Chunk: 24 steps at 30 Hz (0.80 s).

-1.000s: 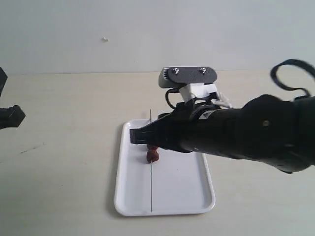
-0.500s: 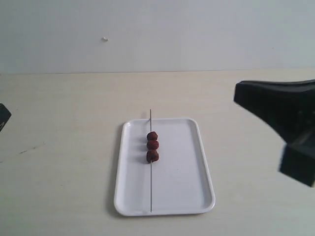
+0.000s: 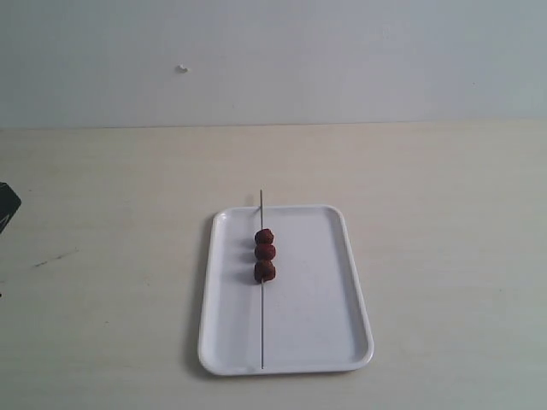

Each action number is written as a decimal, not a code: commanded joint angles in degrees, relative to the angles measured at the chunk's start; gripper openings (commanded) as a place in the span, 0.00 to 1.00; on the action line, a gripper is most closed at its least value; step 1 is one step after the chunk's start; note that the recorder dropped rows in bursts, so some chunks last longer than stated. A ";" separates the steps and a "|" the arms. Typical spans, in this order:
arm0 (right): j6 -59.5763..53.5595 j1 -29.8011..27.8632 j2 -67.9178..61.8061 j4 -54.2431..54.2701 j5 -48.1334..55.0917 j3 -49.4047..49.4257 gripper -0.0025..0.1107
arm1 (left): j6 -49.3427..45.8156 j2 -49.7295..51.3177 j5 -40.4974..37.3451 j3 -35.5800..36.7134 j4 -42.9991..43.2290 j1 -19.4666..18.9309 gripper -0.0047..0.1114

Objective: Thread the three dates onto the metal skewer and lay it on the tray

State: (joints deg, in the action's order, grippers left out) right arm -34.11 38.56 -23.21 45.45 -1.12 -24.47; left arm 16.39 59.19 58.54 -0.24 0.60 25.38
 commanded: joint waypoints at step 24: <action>0.22 -38.98 18.03 -15.17 18.36 0.72 0.02 | 0.35 -0.52 0.18 0.24 0.05 -0.08 0.04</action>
State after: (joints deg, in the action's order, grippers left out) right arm -34.12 1.43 -7.01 39.63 15.03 -24.24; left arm 16.49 59.19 58.54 -0.24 0.60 25.38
